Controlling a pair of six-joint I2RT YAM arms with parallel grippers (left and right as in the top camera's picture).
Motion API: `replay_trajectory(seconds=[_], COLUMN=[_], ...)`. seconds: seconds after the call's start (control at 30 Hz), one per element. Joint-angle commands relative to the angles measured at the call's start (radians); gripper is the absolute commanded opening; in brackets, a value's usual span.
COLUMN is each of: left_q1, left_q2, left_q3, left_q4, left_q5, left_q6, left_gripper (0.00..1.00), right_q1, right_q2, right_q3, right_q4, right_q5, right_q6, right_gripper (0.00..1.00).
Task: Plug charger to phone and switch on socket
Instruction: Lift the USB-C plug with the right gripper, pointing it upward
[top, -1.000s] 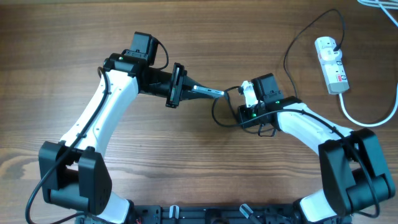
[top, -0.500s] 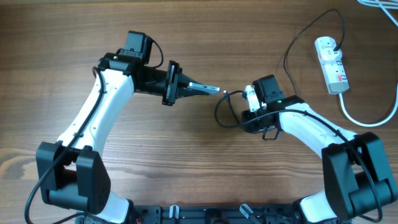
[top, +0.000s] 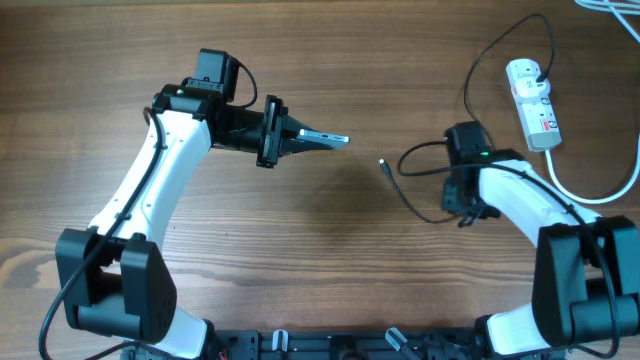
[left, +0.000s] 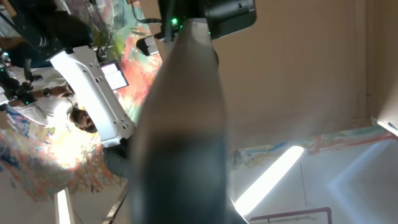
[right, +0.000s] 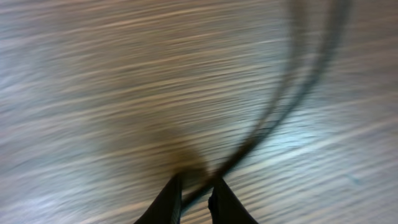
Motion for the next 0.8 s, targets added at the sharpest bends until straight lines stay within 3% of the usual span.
replay_trajectory(seconds=[0.0, 0.2, 0.33, 0.5, 0.77], left_q1=[0.006, 0.03, 0.039, 0.039, 0.039], left_q2=[-0.026, -0.026, -0.026, -0.026, -0.026], left_q3=[0.008, 0.008, 0.008, 0.008, 0.008], left_q4=[0.003, 0.003, 0.003, 0.003, 0.003], left_q5=[0.032, 0.032, 0.032, 0.032, 0.032], left_q6=[-0.013, -0.013, -0.045, -0.145, -0.14], left_gripper=[0.04, 0.04, 0.04, 0.04, 0.04], right_q1=[-0.04, -0.038, -0.011, 0.077, 0.237], right_q2=[0.05, 0.049, 0.049, 0.051, 0.079], right_q3=[-0.034, 0.108, 0.153, 0.151, 0.119], right_q4=[0.024, 0.026, 0.122, 0.166, 0.255], right_q5=[-0.072, -0.438, -0.731, -0.723, -0.369], right_q6=[-0.004, -0.197, -0.363, -0.455, -0.454], right_gripper=[0.27, 0.33, 0.36, 0.37, 0.36])
